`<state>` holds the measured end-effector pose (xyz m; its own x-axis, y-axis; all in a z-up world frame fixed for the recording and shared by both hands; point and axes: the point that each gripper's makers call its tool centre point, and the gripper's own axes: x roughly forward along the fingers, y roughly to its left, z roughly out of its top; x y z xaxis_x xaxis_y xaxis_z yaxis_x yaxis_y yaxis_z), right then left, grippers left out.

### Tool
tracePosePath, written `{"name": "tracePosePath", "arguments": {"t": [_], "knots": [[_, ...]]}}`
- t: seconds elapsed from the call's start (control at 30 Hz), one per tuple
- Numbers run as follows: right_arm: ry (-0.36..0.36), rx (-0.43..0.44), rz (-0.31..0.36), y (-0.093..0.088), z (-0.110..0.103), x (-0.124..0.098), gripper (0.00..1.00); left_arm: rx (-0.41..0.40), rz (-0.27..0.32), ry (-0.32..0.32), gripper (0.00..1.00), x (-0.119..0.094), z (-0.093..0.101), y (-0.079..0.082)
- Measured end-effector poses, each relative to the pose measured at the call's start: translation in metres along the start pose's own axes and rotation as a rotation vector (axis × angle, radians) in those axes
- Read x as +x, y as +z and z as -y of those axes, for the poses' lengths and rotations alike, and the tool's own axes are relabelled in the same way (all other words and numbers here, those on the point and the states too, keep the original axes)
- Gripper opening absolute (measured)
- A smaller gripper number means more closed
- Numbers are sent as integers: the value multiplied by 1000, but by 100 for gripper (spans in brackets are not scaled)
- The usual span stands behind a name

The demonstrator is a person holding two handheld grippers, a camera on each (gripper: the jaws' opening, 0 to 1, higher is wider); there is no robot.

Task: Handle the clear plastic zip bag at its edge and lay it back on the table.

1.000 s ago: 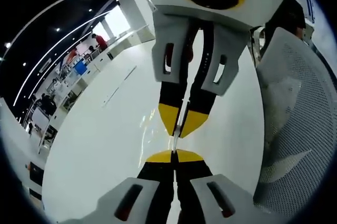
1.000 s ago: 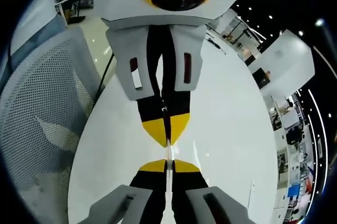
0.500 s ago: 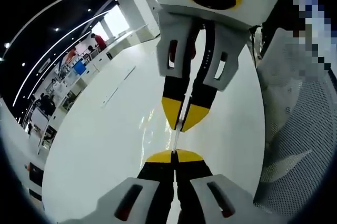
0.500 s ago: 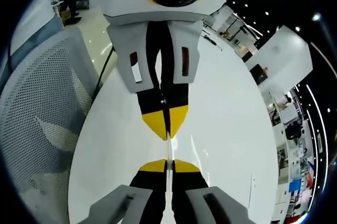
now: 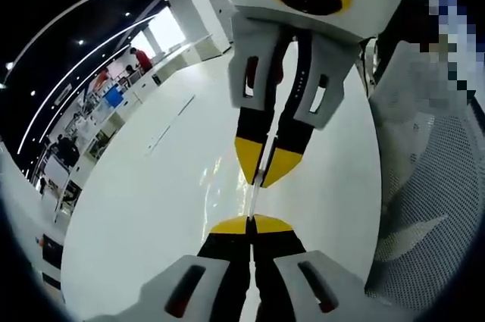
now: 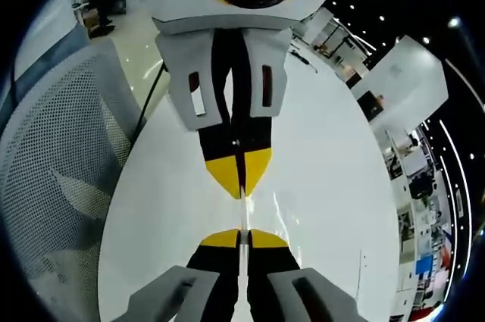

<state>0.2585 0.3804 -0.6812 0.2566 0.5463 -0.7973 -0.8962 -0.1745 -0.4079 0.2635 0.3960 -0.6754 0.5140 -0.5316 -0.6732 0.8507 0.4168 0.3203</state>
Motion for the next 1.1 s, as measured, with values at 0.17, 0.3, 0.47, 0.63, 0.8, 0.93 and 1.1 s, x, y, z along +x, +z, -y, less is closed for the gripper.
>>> {"name": "tracePosePath", "arguments": {"t": [0.17, 0.3, 0.47, 0.63, 0.8, 0.93, 1.1], "knots": [[4, -6, 0, 1, -1, 1, 0, -3, -2, 1, 0, -2, 2, -1], [5, -21, -4, 0, -3, 2, 0, -9, -4, 0, 0, -2, 2, -4], [3, -11, -2, -1, -2, 2, 0, -13, -6, 0, 0, -2, 1, -5], [-8, 6, 5, -2, 2, 0, 0, -12, -4, 7, 0, -5, -3, -4], [-11, 17, 9, -2, 2, -1, 0, -14, -7, 10, 0, -7, -5, -5], [-11, 26, 9, -2, 0, 0, 0, -12, -12, 12, 0, -10, -5, -8], [-6, 27, 1, -4, -2, 1, 0, -19, -21, 14, 0, -11, -5, -13]]}}
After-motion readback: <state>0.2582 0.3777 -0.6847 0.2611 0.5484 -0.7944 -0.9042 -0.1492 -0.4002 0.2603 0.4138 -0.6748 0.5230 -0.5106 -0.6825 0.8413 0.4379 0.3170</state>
